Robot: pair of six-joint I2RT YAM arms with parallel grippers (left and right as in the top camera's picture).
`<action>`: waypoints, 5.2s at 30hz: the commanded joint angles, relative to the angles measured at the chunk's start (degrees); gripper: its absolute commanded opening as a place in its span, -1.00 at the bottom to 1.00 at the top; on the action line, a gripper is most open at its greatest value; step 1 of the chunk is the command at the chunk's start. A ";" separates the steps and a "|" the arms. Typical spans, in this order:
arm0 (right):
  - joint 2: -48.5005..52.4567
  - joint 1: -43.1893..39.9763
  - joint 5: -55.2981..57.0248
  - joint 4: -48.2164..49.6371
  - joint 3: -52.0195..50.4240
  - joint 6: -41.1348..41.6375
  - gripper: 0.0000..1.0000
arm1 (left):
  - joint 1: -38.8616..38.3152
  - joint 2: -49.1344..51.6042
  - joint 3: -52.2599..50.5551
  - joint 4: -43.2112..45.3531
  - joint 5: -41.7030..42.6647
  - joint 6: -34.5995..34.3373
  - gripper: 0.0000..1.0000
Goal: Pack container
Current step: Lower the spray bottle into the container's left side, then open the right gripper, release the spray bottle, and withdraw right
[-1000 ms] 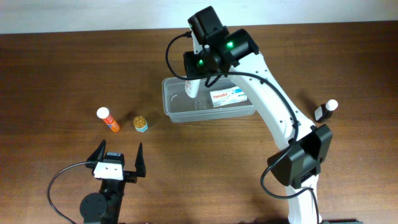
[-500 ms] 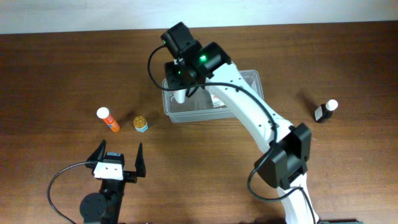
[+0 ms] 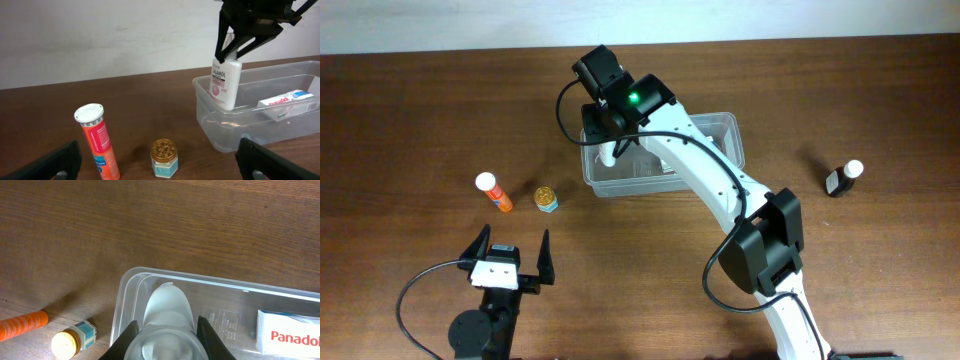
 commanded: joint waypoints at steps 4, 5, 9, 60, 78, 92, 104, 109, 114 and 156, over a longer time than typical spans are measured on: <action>0.00 0.00 1.36 0.90 0.98 2.05 -0.69 | 0.13 -0.35 -0.22 -0.07 0.81 0.70 0.99; 0.00 0.02 1.33 1.07 0.87 2.05 -0.69 | 0.13 -0.35 -0.22 -0.07 0.81 0.70 0.99; 0.00 0.26 1.36 1.49 0.68 2.03 -0.68 | 0.13 -0.35 -0.22 -0.07 0.81 0.70 0.99; 0.02 0.37 2.75 9.05 -7.34 3.52 -0.60 | 0.13 -0.35 -0.22 -0.07 0.81 0.70 0.99; 0.02 1.33 3.56 9.22 -7.48 3.48 -0.58 | 0.13 -0.35 -0.22 -0.07 0.81 0.70 0.99; 0.04 1.33 4.11 13.31 -12.98 3.48 -0.56 | 0.13 -0.35 -0.22 -0.07 0.81 0.70 0.99; 0.00 1.33 4.11 14.34 -13.07 3.23 -0.22 | 0.13 -0.35 -0.22 -0.07 0.81 0.68 0.99; -0.24 1.33 4.09 14.25 -13.03 1.25 -0.11 | 0.13 -0.35 -0.22 -0.07 0.79 0.68 0.99; -1.40 1.33 4.09 14.27 -13.03 0.83 -0.05 | 0.13 -0.35 -0.22 -0.07 0.81 0.70 0.99; -33.75 -42.80 6.14 -21.97 -13.51 -15.02 0.97 | 0.13 -0.35 -0.22 -0.07 0.81 0.70 0.99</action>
